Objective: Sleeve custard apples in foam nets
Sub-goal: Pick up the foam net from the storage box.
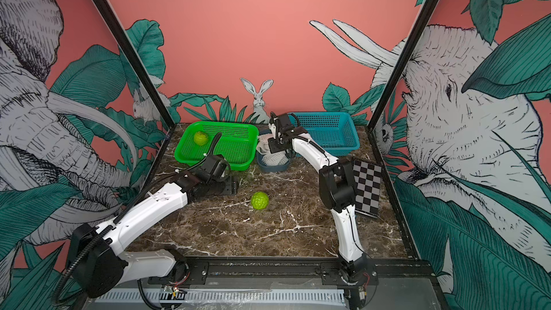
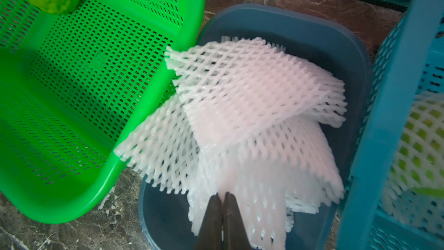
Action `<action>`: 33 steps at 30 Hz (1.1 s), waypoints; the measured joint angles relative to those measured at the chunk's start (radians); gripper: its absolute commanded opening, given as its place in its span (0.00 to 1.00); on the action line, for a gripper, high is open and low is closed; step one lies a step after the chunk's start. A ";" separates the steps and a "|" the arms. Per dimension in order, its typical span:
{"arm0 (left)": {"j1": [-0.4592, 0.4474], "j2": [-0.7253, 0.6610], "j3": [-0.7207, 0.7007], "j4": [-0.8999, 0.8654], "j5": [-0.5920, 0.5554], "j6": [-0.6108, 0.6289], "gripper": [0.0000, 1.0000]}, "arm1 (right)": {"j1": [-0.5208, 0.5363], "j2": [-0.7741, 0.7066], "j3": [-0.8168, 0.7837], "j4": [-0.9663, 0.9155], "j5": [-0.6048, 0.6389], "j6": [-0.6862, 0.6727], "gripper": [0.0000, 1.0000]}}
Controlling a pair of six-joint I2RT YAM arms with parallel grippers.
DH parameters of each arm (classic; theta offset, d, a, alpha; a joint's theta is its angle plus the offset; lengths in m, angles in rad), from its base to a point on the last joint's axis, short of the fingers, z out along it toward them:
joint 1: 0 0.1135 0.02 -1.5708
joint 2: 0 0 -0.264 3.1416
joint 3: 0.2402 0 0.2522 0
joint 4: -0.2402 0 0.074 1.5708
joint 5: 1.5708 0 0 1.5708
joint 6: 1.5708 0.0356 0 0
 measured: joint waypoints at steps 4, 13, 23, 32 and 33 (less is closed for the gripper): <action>0.000 0.000 0.000 0.007 0.001 0.000 0.79 | 0.000 -0.080 -0.039 0.008 -0.010 0.005 0.00; 0.002 0.002 0.010 0.024 0.011 0.004 0.80 | -0.004 -0.185 -0.079 0.023 -0.055 0.026 0.00; 0.006 0.013 0.032 0.029 0.023 0.016 0.80 | -0.028 -0.213 -0.135 -0.012 -0.042 0.035 0.00; 0.012 0.020 0.067 0.066 0.052 0.039 0.81 | -0.068 -0.333 -0.211 0.013 -0.047 0.039 0.00; 0.015 0.020 0.074 0.079 0.060 0.040 0.81 | -0.068 -0.356 -0.225 0.018 -0.055 0.043 0.00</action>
